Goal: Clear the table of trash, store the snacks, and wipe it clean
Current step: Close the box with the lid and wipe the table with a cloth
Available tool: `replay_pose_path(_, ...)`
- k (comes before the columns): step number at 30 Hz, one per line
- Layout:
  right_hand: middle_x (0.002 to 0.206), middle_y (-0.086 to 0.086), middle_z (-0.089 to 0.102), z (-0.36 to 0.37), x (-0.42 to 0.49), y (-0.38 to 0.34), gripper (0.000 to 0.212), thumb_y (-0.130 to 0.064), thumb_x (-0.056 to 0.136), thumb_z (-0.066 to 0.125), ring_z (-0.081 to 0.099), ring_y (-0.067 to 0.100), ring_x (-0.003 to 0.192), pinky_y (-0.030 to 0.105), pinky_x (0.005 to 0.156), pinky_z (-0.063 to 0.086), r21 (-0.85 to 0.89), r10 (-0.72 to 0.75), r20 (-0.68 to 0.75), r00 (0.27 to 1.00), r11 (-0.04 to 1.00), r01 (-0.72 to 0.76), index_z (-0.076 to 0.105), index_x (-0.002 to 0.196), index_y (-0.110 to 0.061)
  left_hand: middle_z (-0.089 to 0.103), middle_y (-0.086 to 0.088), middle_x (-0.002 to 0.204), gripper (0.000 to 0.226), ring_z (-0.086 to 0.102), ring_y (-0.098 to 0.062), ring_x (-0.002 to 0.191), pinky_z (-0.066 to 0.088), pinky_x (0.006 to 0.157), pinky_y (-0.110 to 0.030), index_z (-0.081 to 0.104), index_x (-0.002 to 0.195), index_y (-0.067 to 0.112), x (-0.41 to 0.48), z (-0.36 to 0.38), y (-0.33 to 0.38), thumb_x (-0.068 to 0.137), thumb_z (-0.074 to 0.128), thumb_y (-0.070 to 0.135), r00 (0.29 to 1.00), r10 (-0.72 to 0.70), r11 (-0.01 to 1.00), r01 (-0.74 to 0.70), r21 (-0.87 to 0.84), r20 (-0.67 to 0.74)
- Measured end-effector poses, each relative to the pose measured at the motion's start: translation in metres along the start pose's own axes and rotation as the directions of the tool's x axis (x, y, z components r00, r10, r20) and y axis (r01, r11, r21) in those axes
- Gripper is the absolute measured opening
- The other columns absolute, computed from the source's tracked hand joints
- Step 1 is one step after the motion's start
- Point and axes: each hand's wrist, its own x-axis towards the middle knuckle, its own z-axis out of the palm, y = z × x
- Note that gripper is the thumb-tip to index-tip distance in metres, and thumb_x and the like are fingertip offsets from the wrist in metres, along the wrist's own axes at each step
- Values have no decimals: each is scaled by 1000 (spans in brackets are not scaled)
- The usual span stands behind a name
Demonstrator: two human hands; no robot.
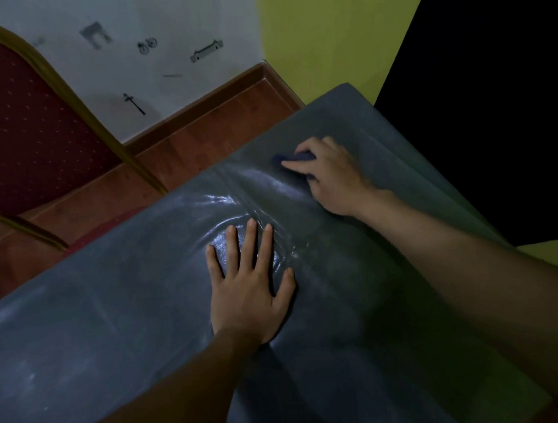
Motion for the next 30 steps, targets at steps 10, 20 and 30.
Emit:
replay_pose_path(10,121,1,56,4,-77,-27,47,-6,87,62,48,28,106,43,93,44,30,157,-70,985,987,-156,67,129,-28,-8,4,165,76,-17,-22,151,-3,120,-58,-2,158,24,-1,3,-2,96,16,65,999,4,998,-6,-57,-48)
replay_pose_path(20,118,4,59,29,-120,-94,52,-5,78,64,52,31,99,41,85,47,25,335,-180,925,942,-336,69,124,-28,21,-8,162,75,7,-25,152,-2,123,-46,27,153,8,-10,0,-18,88,38,44,987,11,932,-67,-357,-158)
replay_pose_path(30,121,2,56,52,-137,-170,51,-9,80,63,51,29,103,42,84,44,42,440,-190,877,897,-441,65,126,-31,11,-2,165,61,0,-29,152,4,123,-45,17,157,26,-91,12,-105,100,22,49,984,-140,978,119,-174,-113)
